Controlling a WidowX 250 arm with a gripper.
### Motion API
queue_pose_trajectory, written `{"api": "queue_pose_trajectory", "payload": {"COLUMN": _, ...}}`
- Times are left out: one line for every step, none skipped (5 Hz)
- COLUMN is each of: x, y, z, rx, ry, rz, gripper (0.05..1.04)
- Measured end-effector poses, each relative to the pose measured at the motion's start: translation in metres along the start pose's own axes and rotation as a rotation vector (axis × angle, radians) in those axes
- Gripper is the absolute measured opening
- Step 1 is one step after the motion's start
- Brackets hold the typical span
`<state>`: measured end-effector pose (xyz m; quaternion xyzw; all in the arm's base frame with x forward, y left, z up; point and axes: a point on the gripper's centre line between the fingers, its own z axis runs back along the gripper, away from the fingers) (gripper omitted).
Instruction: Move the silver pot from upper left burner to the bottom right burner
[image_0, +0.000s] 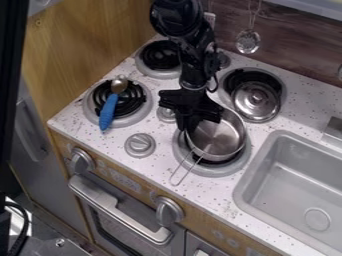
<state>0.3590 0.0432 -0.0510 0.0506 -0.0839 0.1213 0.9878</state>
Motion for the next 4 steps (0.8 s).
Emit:
{"api": "queue_pose_trajectory", "payload": {"x": 0.007, "y": 0.009, "z": 0.035, "rx": 0.006, "ry": -0.032, "rz": 0.048, "gripper": 0.541}}
{"api": "queue_pose_trajectory", "payload": {"x": -0.009, "y": 0.014, "z": 0.055, "rx": -0.006, "ry": 0.025, "rz": 0.058, "gripper": 0.850}}
{"api": "queue_pose_trajectory", "payload": {"x": -0.031, "y": 0.020, "z": 0.072, "rx": -0.002, "ry": 0.096, "rz": 0.005, "gripper": 1.008}}
{"api": "queue_pose_trajectory", "payload": {"x": -0.048, "y": 0.027, "z": 0.074, "rx": 0.007, "ry": 0.123, "rz": -0.029, "gripper": 1.001}}
